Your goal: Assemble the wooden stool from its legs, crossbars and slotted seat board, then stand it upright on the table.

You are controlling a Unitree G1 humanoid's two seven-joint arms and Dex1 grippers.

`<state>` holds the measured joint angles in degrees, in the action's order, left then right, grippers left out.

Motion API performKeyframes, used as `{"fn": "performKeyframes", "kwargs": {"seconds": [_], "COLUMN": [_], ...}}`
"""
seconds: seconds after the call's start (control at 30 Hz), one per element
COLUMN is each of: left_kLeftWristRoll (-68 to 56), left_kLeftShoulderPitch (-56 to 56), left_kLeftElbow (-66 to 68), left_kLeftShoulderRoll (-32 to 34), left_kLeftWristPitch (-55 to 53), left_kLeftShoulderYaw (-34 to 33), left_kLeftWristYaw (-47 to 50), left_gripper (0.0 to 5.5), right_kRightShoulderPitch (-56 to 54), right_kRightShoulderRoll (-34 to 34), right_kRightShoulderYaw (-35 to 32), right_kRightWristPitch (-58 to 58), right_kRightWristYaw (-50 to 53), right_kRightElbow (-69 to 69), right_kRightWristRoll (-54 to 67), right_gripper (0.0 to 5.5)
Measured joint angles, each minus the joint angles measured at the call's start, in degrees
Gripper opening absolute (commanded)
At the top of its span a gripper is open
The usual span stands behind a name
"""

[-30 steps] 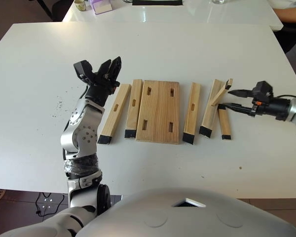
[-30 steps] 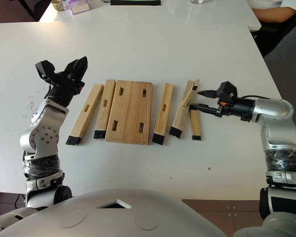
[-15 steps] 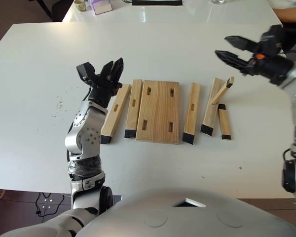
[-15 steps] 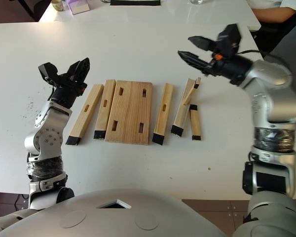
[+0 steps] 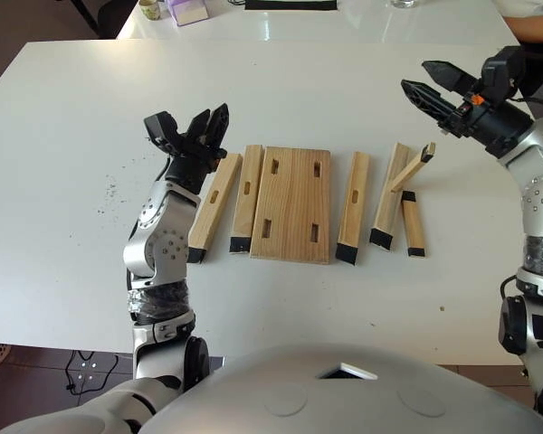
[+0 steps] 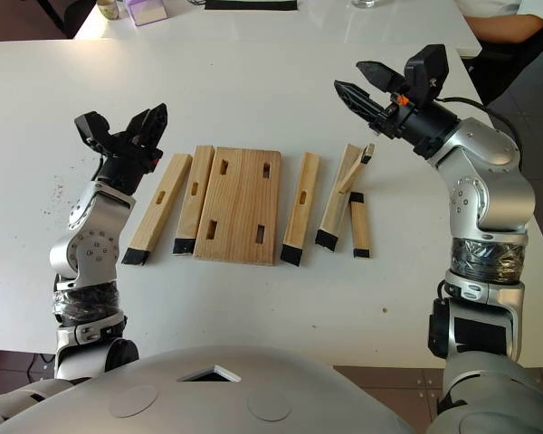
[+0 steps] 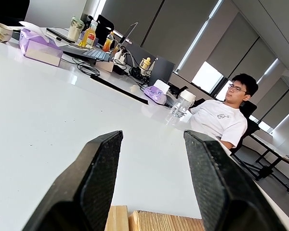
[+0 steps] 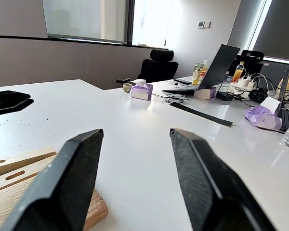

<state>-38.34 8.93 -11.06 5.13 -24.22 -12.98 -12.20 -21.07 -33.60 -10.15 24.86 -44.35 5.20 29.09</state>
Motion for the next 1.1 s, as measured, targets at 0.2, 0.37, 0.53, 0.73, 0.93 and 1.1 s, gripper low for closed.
{"fn": "performKeyframes", "kwargs": {"seconds": [0.2, 0.37, 0.53, 0.73, 0.93, 1.1], "left_kLeftWristRoll": [-0.01, 0.00, -0.01, -0.02, -0.71, -2.56], "left_kLeftShoulderPitch": [1.50, 1.98, 2.29, 2.50, -1.05, -3.82], "left_kLeftElbow": [0.78, 1.88, 2.24, 2.30, -1.40, -5.86], "left_kLeftShoulderRoll": [0.40, 0.82, 1.20, 0.90, 0.49, 1.01], "left_kLeftWristPitch": [-0.01, 0.00, 0.00, 0.11, 0.18, -0.70], "left_kLeftShoulderYaw": [-0.05, 0.01, -0.14, -0.16, -1.88, -4.86], "left_kLeftWristYaw": [-0.28, -0.53, -0.81, -0.76, 0.89, 3.19], "left_gripper": [2.36, 2.36, 2.36, 2.36, 2.36, 2.36], "right_kRightShoulderPitch": [2.08, 3.81, 4.13, 0.52, 15.48, 34.29], "right_kRightShoulderRoll": [2.60, 5.39, 6.00, 5.74, -1.86, -8.79], "right_kRightShoulderYaw": [0.47, 2.41, 0.02, -6.59, -2.18, 6.73], "right_kRightWristPitch": [-0.54, -8.41, -5.18, 0.92, 10.15, 11.54], "right_kRightWristYaw": [2.58, 3.60, 3.83, 9.37, -0.77, -4.88], "right_kRightElbow": [0.56, -7.45, -4.81, 0.73, 21.24, 29.00], "right_kRightWristRoll": [-0.14, -4.23, -0.24, 6.53, 14.15, 7.63], "right_gripper": [2.55, 2.55, 2.55, 2.55, 2.55, 2.55]}}
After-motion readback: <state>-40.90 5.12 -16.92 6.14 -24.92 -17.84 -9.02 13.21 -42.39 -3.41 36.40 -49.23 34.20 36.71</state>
